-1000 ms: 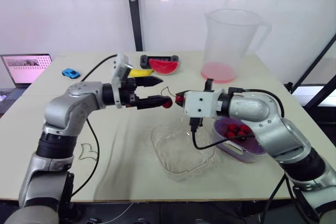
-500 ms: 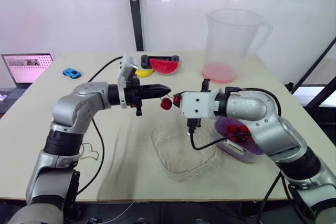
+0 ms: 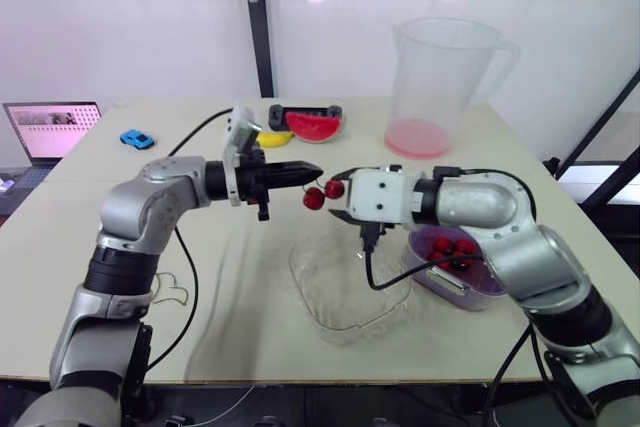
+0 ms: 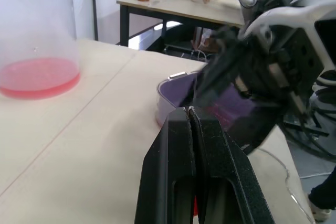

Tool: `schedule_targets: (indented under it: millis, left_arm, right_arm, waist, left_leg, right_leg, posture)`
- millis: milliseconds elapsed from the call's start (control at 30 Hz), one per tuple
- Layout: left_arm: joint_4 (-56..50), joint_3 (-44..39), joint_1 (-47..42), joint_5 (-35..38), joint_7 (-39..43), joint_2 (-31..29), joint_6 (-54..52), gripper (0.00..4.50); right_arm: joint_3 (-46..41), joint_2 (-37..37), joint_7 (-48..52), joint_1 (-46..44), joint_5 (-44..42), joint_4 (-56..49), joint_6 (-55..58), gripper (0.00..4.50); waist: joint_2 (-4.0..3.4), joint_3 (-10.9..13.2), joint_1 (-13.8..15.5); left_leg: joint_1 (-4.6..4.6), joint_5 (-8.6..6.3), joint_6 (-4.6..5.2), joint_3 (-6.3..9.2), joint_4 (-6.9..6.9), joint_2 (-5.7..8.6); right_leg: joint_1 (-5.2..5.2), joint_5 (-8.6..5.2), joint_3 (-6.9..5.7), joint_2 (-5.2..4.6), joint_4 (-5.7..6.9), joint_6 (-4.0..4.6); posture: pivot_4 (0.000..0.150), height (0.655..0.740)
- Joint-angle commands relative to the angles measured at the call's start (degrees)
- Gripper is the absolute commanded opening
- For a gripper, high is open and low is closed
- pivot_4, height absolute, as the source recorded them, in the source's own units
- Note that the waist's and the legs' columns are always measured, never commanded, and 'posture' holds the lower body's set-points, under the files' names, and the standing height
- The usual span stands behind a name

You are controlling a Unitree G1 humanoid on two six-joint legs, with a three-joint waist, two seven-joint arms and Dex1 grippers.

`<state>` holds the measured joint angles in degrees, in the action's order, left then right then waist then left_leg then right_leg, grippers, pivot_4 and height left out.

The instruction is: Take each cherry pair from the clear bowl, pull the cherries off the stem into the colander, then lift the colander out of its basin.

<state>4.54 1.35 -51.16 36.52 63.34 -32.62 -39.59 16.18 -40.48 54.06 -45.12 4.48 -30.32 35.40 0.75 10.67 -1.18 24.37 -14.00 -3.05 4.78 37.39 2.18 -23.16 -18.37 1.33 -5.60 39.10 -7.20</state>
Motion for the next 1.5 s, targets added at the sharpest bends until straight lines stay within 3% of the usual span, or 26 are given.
schedule_targets:
  millis: [33,133,233,333,600,1067,1167,1300,1333,1500]
  left_arm:
    - [0.29,-0.73,-2.28,-0.55,3.35,-1.25,2.22,0.00]
    - [0.07,-0.71,-2.03,-0.26,6.17,-1.64,2.93,0.00]
    - [-1.39,-1.00,-1.35,1.35,8.20,-1.73,1.41,0.00]
    - [-2.74,-0.61,-0.81,2.35,9.69,-1.68,0.10,0.00]
    - [-5.97,-0.78,0.23,3.58,8.22,0.01,-2.24,0.00]
    - [-7.59,-1.45,0.49,3.98,6.42,-0.36,-3.77,0.00]
    - [-7.64,-1.63,0.63,4.10,6.22,-0.49,-3.80,0.00]
    - [-7.56,-1.50,0.62,3.97,6.29,-0.57,-3.63,0.00]
    - [-7.51,-1.47,0.62,3.92,6.31,-0.59,-3.60,0.00]
    - [-7.12,-1.34,0.58,3.60,6.53,-0.70,-3.27,0.00]
  right_arm:
    - [-7.00,0.48,0.33,0.80,-6.34,-5.10,8.83,3.67]
    - [-10.22,0.12,-0.97,1.57,-9.51,-7.75,16.95,3.67]
    - [-24.21,7.06,1.93,0.68,-25.28,-7.35,28.43,3.67]
    - [-29.89,7.85,4.40,-0.55,-34.47,-2.02,34.42,3.67]
    - [-23.70,6.78,0.82,0.18,-36.60,3.82,27.28,3.67]
    - [-17.70,7.25,-3.65,3.33,-39.22,5.28,22.74,3.67]
    - [-16.89,7.02,-4.19,3.73,-39.21,5.61,21.75,2.78]
    - [-16.94,7.34,-5.00,4.07,-39.85,5.82,21.02,0.82]
    - [-17.00,7.24,-5.14,4.11,-39.94,5.86,20.92,0.62]
    - [-16.76,5.40,-4.85,4.92,-40.32,5.60,20.88,0.58]
  waist:
    - [0.00,0.00,-0.02]
    - [0.00,0.00,-0.01]
    - [0.00,0.00,-0.04]
    - [0.00,0.00,-0.04]
    - [0.00,0.00,-0.26]
    - [0.00,0.00,-1.04]
    - [0.00,0.00,-1.11]
    - [0.00,0.00,-1.11]
    - [0.00,0.00,-1.12]
    - [0.00,0.00,-1.10]
  left_leg:
    - [0.00,0.00,0.00,0.00,0.00,0.00]
    - [0.01,0.00,0.00,0.00,-0.01,0.00]
    - [0.00,0.00,0.01,0.02,-0.01,-0.03]
    - [0.00,-0.02,0.04,0.01,-0.01,-0.02]
    - [-0.02,-0.15,0.27,0.01,0.00,-0.01]
    - [-0.01,-0.08,0.15,0.04,0.00,-0.01]
    - [-0.01,-0.08,0.15,0.05,-0.01,-0.01]
    - [-0.01,-0.07,0.14,0.05,-0.01,-0.01]
    - [-0.01,-0.07,0.13,0.05,-0.01,-0.01]
    - [-0.01,-0.08,0.14,0.04,-0.01,-0.01]
  right_leg:
    - [0.00,0.00,0.00,0.00,0.00,0.00]
    - [0.00,0.00,0.00,0.00,0.00,0.00]
    - [0.02,0.00,-0.01,0.02,0.00,0.00]
    - [0.04,0.00,-0.01,0.00,0.00,0.00]
    - [0.04,0.00,-0.01,0.00,0.01,0.00]
    - [0.04,0.00,-0.02,-0.01,0.02,0.00]
    - [0.03,0.00,-0.02,-0.01,0.02,0.00]
    - [0.03,0.00,-0.03,-0.01,0.01,0.00]
    - [0.03,0.00,-0.02,-0.01,0.01,0.00]
    - [0.03,0.00,-0.02,-0.01,0.01,0.00]
  posture:
    - [0.150,0.7400]
    - [0.150,0.7400]
    - [0.150,0.7400]
    - [0.150,0.7400]
    - [0.150,0.7400]
    - [0.150,0.7400]
    - [0.150,0.7400]
    - [0.150,0.7400]
    - [0.150,0.7400]
    - [0.150,0.7400]
